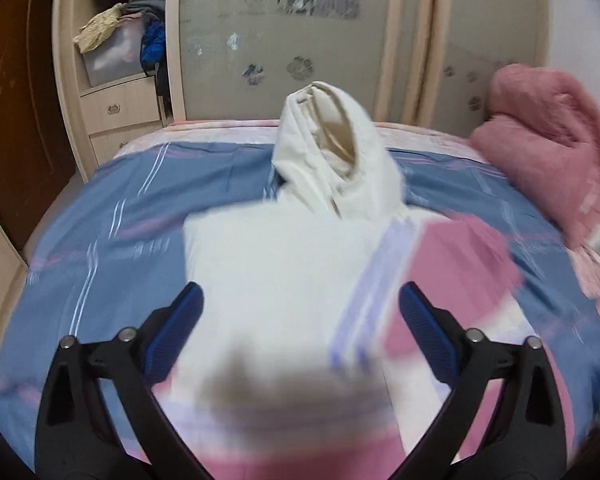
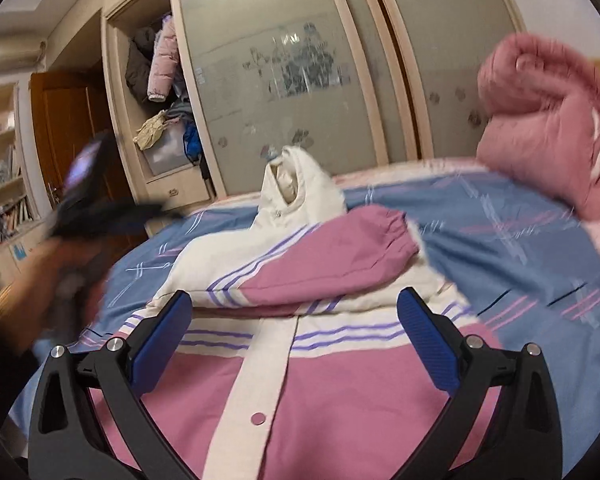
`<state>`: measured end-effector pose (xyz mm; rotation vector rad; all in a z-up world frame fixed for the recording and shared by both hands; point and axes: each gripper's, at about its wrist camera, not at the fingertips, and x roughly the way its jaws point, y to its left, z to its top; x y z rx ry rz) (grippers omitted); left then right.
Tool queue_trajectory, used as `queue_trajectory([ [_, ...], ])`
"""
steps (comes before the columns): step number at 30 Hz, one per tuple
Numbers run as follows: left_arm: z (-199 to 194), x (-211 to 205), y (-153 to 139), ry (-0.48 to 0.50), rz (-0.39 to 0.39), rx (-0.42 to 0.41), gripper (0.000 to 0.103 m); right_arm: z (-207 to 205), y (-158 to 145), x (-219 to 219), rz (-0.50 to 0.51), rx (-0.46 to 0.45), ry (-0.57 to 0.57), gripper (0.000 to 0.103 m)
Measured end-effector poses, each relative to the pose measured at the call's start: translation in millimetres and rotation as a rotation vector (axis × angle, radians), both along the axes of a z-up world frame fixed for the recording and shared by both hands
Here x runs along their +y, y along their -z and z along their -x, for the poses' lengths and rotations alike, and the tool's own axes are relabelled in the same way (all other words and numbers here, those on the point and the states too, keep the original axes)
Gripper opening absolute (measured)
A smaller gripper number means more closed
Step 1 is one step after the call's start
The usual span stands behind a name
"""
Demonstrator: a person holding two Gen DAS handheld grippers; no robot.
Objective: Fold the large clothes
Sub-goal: 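Lower the left tool onto the white hood and grasp its tip, then fold the hood down over the folded sleeves and open the left gripper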
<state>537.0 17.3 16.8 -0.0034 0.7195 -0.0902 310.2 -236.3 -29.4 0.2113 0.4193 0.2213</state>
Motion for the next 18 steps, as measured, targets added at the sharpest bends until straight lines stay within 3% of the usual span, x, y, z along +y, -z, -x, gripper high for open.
queue_trajectory([
  [3,-78,-14,3,-0.010,0.004,0.047,0.088,-6,4,4,0.009,0.002,-0.030,0.102],
  [6,-159,-28,9,-0.080,-0.029,0.033,0.089,-11,8,3,0.026,0.012,-0.042,0.102],
  [9,-215,-36,21,-0.136,-0.034,0.063,0.089,-17,12,-6,-0.009,0.048,-0.047,0.102],
  [14,-294,-64,47,-0.205,-0.234,0.059,0.091,-21,22,-16,0.055,0.049,-0.040,0.102],
  [18,-333,-56,63,-0.259,-0.144,0.122,0.087,-31,28,-30,-0.014,0.089,-0.029,0.102],
])
